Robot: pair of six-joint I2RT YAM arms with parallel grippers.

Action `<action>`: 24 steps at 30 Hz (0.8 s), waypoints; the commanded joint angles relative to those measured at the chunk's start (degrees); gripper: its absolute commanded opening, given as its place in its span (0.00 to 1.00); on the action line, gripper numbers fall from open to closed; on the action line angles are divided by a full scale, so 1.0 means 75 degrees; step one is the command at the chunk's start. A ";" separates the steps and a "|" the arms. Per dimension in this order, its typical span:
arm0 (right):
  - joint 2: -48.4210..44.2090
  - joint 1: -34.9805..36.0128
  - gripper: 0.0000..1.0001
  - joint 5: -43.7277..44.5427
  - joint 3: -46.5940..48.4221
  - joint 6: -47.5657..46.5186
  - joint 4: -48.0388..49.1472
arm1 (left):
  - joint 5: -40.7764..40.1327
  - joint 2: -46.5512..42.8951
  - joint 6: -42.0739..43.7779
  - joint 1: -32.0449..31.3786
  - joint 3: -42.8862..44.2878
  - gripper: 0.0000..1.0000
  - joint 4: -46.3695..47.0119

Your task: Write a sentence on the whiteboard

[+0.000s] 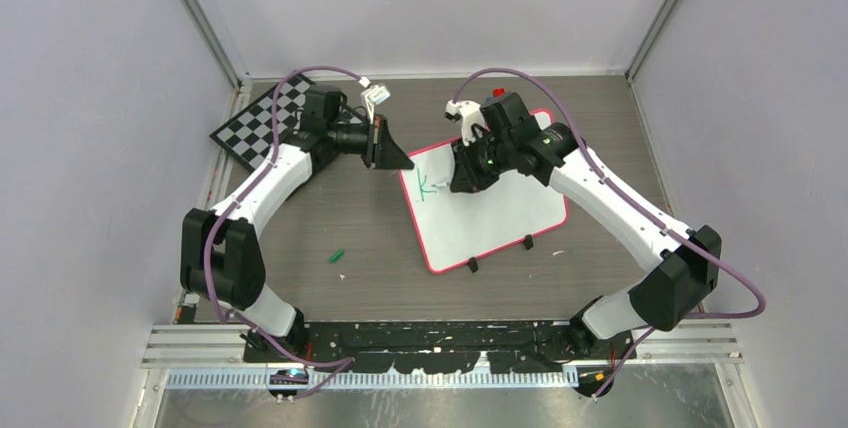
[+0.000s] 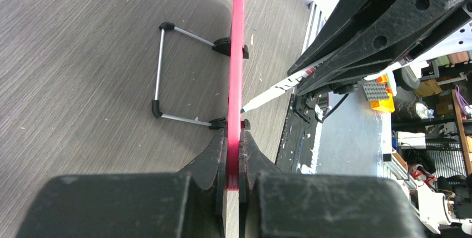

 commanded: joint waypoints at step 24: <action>0.0163 -0.0171 0.00 -0.0020 0.0721 -0.0023 0.0077 | 0.0133 -0.0366 0.0087 0.0013 -0.0048 0.00 0.0035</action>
